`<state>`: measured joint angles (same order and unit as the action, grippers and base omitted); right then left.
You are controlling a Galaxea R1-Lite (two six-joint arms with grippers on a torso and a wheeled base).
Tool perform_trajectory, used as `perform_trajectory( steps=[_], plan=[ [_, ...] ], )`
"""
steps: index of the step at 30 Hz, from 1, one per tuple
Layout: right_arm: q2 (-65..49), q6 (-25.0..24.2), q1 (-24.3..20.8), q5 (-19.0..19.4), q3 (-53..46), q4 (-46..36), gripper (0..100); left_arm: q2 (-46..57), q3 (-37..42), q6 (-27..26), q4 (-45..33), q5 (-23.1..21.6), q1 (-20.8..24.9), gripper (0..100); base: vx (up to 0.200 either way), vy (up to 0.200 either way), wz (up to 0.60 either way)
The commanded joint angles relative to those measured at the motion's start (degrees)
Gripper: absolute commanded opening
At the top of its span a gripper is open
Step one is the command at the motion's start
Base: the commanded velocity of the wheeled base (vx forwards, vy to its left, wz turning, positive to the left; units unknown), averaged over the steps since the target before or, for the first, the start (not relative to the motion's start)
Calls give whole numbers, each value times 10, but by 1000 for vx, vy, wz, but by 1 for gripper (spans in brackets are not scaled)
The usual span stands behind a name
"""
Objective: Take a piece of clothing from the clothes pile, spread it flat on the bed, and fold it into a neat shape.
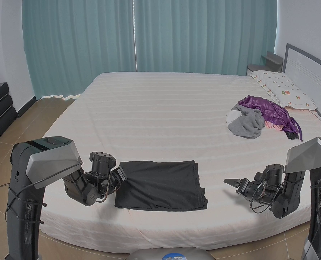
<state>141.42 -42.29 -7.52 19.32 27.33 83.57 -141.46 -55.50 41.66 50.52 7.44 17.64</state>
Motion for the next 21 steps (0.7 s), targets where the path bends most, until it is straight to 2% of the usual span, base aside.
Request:
perform_trajectory(
  steps=[1,17,21],
  plan=[
    [1,0,0,0,0,0,100,-2,0,0,0,1,1,0,0,0,0],
    [1,0,0,0,-1,0,100,1,11,-1,-8,4,2,0,0,0,0],
    [1,0,0,0,-1,0,100,3,9,-1,-45,6,2,0,0,0,0]
  ],
)
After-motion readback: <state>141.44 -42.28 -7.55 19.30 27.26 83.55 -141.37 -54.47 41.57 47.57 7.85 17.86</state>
